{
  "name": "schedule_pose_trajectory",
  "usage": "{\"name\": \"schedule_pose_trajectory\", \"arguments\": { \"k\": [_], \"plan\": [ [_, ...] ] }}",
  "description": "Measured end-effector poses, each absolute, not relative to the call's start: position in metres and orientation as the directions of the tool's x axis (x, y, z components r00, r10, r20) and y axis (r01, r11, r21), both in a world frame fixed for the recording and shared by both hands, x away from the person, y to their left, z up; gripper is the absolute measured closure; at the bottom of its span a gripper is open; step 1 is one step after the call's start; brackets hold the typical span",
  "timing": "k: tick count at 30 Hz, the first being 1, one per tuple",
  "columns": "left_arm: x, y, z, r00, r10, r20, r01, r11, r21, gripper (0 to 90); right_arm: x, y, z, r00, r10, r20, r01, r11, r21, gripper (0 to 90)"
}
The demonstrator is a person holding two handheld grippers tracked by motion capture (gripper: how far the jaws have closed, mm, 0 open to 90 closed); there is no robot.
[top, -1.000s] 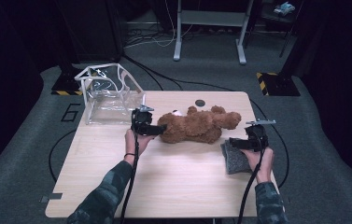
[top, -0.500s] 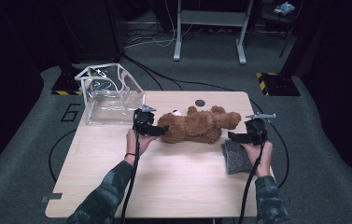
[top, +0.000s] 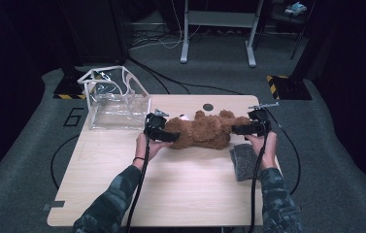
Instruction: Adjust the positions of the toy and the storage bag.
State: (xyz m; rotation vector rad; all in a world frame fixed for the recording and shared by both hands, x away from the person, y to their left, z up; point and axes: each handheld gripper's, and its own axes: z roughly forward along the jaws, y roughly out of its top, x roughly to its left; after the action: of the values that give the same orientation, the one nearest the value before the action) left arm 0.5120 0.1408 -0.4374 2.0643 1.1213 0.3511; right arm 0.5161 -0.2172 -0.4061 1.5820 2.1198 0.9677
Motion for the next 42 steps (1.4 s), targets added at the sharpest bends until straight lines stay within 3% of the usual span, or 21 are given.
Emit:
{"name": "schedule_pose_trajectory", "arguments": {
  "k": [5, 9, 16, 22, 32, 42],
  "plan": [
    [0.513, 0.137, -0.443, 0.584, 0.805, -0.107, 0.604, -0.342, 0.72, 26.0, 0.524, -0.216, -0.413, -0.339, 0.93, 0.142, 0.73, 0.165, 0.663, 32.2],
    [0.511, 0.136, -0.448, 0.597, 0.797, -0.092, 0.583, -0.352, 0.733, 38.5, 0.524, -0.221, -0.414, -0.341, 0.927, 0.157, 0.734, 0.159, 0.66, 49.7],
    [0.51, 0.137, -0.452, 0.614, 0.787, -0.062, 0.549, -0.369, 0.75, 66.5, 0.522, -0.216, -0.419, -0.38, 0.916, 0.129, 0.709, 0.198, 0.677, 67.3],
    [0.508, 0.138, -0.448, 0.631, 0.776, -0.018, 0.503, -0.391, 0.771, 75.6, 0.516, -0.214, -0.41, -0.381, 0.921, 0.078, 0.659, 0.211, 0.722, 70.6],
    [0.51, 0.144, -0.419, 0.625, 0.78, 0.032, 0.416, -0.367, 0.832, 76.8, 0.499, -0.211, -0.386, -0.381, 0.924, 0.029, 0.577, 0.213, 0.789, 71.2],
    [0.519, 0.156, -0.407, 0.616, 0.786, 0.053, 0.392, -0.365, 0.845, 77.0, 0.472, -0.192, -0.353, -0.405, 0.914, -0.031, 0.504, 0.251, 0.826, 71.2]
  ]
}}
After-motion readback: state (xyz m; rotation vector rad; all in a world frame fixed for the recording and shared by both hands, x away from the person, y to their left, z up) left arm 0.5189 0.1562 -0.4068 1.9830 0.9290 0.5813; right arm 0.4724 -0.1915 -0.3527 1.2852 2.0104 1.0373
